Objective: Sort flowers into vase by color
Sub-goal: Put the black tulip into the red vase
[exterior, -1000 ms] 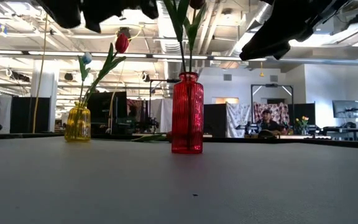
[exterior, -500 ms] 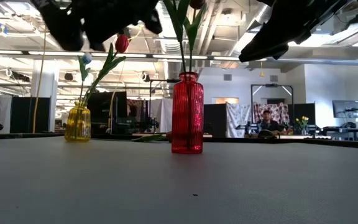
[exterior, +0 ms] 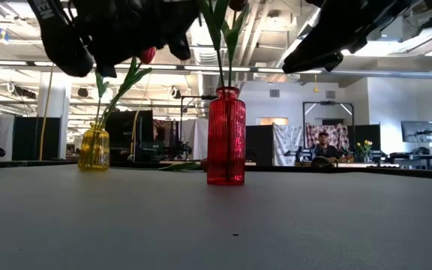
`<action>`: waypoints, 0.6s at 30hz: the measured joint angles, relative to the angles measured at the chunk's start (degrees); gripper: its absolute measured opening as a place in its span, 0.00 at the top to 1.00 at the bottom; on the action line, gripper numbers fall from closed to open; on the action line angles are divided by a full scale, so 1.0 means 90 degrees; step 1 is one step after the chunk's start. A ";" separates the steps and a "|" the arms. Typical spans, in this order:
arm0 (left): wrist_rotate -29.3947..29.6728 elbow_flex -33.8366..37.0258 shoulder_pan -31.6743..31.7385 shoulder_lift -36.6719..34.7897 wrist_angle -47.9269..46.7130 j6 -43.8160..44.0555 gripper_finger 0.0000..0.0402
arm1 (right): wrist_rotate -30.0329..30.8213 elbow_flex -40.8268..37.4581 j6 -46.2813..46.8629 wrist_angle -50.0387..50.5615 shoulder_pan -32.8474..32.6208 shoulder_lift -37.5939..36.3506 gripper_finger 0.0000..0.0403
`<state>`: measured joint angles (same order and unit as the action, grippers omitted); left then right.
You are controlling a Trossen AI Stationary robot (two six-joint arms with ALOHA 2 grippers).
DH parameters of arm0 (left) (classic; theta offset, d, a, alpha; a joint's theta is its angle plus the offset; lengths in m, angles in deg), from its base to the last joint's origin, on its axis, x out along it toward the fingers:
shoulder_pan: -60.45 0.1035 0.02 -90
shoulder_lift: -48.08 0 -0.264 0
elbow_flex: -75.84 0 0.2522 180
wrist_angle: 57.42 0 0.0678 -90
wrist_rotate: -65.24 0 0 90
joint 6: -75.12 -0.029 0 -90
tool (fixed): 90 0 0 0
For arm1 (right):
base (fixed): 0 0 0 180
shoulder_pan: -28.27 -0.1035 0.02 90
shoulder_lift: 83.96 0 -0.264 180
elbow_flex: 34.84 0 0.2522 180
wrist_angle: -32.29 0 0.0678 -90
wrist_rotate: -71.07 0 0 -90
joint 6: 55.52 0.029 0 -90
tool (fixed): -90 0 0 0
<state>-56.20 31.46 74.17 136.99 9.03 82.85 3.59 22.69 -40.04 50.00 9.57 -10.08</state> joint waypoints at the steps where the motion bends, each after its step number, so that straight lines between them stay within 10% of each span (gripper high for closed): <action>1: 0.0045 0.0000 0.0004 0.0081 0.0060 0.0028 1.00 | 0.0000 0.0000 0.0002 -0.0001 0.0012 0.0000 0.67; 18: 0.0261 -0.0230 -0.0287 0.1374 0.1043 0.0556 1.00 | 0.0000 0.0000 0.0010 -0.0015 0.0009 0.0000 0.67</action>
<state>-53.85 29.39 71.59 149.35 18.43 87.86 3.59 22.69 -39.95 49.87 9.66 -10.08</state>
